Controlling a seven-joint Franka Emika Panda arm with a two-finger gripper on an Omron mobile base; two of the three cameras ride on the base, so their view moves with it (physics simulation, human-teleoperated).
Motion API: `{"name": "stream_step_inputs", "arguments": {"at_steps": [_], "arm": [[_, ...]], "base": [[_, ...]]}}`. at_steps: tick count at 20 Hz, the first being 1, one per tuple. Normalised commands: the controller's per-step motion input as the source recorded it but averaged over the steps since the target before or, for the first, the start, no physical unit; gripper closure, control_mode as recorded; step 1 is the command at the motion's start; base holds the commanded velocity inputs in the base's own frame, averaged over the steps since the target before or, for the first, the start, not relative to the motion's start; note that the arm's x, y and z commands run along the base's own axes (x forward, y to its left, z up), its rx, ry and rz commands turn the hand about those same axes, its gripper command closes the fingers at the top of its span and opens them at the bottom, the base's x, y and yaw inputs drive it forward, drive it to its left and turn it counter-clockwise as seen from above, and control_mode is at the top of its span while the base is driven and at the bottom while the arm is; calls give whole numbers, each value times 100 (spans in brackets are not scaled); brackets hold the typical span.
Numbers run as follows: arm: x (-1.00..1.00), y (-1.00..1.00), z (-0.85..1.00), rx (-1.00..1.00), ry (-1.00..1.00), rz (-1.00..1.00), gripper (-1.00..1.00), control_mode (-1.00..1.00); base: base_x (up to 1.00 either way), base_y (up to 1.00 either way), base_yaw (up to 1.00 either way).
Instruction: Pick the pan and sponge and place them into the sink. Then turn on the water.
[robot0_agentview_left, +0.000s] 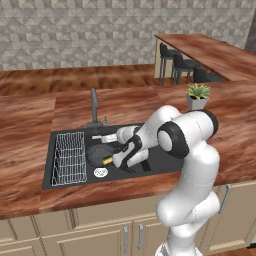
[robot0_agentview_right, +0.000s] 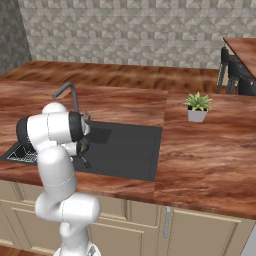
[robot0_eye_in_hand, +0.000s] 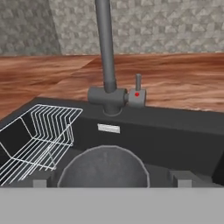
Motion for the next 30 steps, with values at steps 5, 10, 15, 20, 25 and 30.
{"name": "stream_step_inputs", "arguments": {"at_steps": [5,10,15,20,25,30], "arm": [[-9,-7,21,0,-15,-1,-100,-100],[-7,-8,12,0,-18,-2,-100,-100],[5,-2,0,0,-14,-5,-100,-100],[5,0,0,0,-14,-8,-100,-100],[0,-4,-6,1,-15,-8,-100,-100],[7,-3,-18,7,-14,-4,-100,-100]], "base": [[0,0,0],[0,0,0],[0,0,0],[0,0,0],[0,0,0],[0,0,0]]}}
